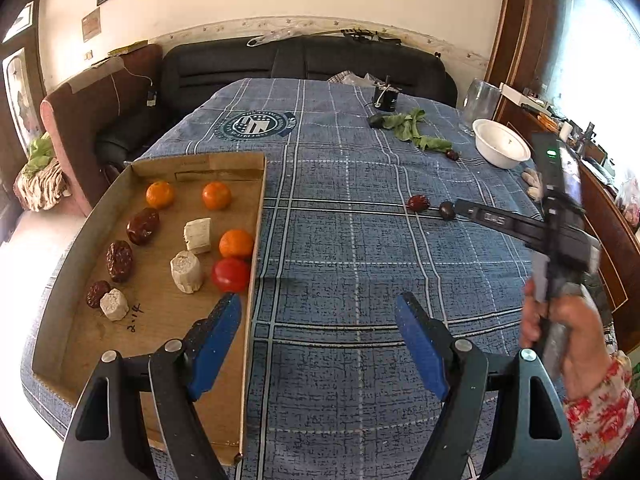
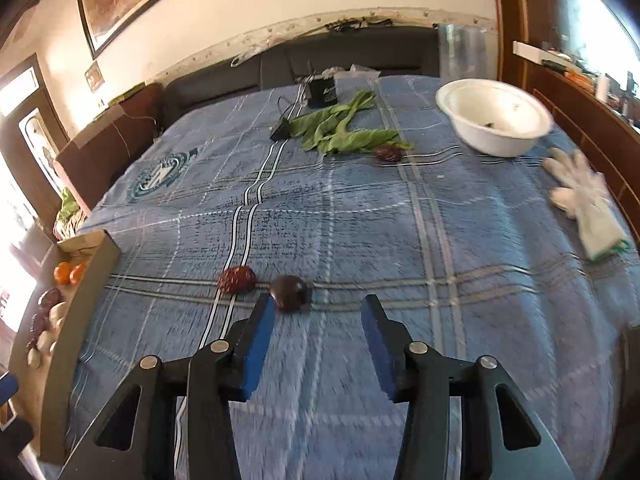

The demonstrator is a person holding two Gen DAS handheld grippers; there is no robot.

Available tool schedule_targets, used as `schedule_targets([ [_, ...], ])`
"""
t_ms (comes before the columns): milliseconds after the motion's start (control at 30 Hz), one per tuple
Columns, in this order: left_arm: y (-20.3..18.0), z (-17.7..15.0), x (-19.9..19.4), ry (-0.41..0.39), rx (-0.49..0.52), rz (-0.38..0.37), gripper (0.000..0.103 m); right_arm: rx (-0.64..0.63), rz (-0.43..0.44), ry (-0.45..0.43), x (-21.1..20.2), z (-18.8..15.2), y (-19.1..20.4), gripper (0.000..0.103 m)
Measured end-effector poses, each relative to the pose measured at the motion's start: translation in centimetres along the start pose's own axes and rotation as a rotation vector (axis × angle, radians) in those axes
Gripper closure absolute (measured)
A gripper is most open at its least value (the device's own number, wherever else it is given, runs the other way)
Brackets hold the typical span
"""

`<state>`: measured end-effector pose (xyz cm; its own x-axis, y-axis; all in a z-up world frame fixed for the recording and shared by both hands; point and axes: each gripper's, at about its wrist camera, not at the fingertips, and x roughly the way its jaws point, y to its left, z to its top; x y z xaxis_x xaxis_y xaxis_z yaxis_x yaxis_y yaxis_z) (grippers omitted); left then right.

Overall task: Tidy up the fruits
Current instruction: 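Move both open tools back toward the last date and plum, then grasp the red date with the left tool while the right tool grasps the dark plum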

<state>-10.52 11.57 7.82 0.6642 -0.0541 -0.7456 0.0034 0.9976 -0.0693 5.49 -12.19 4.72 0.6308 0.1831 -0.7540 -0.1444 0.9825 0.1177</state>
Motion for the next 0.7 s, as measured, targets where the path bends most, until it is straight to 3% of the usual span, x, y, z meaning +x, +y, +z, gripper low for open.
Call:
schedule_targets([
  [200,0.2,0.6,1.5,0.03,-0.012,0.005,0.025,-0.057,0.01,0.021,2.1,0.1,1.6,0.057],
  [267,0.0,0.9,2.5,0.049,-0.013,-0.001,0.025,-0.066,0.015,0.022,2.2,0.0,1.7,0.077],
  [500,-3.2,2.6,5.7,0.085,0.032,-0.044,0.025,0.036,0.023,0.015,1.1,-0.2,-1.0,0.078],
  [700,-7.0,6.1,10.9,0.096,0.052,-0.064,0.025,0.111,0.022,0.023,0.6,-0.2,-3.5,0.078],
])
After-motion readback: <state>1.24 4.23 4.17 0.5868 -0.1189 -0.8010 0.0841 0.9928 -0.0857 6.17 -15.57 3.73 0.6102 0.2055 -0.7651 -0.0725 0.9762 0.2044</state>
